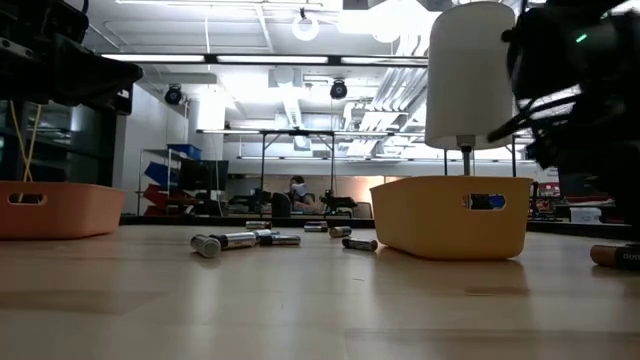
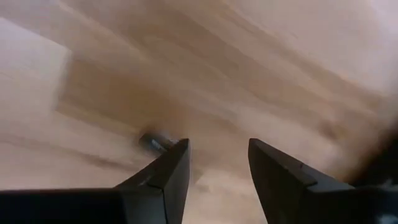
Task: Sort batteries
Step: Put the black battery into the yellow bin
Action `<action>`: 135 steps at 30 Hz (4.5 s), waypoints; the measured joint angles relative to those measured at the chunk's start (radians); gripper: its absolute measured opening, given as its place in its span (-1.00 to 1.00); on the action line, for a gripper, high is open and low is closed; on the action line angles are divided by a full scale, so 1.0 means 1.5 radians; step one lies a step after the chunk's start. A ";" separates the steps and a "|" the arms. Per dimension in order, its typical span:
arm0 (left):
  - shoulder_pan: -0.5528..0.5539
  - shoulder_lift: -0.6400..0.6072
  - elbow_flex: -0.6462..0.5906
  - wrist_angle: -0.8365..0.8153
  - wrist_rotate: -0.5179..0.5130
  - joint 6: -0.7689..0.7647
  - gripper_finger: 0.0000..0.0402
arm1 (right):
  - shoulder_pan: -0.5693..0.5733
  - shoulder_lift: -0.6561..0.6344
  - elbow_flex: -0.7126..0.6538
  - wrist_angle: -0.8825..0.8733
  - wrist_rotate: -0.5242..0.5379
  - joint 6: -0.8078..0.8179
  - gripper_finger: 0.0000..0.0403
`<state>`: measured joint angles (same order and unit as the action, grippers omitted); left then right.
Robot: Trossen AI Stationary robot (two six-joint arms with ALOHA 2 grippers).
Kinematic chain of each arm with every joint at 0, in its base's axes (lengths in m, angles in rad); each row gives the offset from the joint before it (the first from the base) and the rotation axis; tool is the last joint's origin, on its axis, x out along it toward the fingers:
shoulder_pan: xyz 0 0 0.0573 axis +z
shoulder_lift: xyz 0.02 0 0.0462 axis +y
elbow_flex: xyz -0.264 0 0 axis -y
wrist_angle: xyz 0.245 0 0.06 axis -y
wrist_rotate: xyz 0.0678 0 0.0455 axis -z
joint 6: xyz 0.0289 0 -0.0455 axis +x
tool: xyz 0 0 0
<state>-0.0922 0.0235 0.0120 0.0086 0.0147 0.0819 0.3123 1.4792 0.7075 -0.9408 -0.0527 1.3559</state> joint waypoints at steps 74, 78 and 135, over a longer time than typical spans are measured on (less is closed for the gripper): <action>0.000 0.000 0.000 0.002 0.000 0.000 -1.00 | -0.060 0.120 0.275 0.151 0.113 -0.055 -0.48; 0.000 0.000 0.000 0.002 0.000 0.000 -1.00 | -0.060 0.119 0.293 0.143 0.083 -0.088 -0.23; 0.000 0.000 0.000 0.002 0.000 0.000 -1.00 | 0.058 0.046 0.326 -0.047 0.301 0.200 -0.84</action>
<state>-0.0922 0.0234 0.0120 0.0120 0.0147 0.0818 0.3991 1.5482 1.1965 -1.0115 0.3988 1.6560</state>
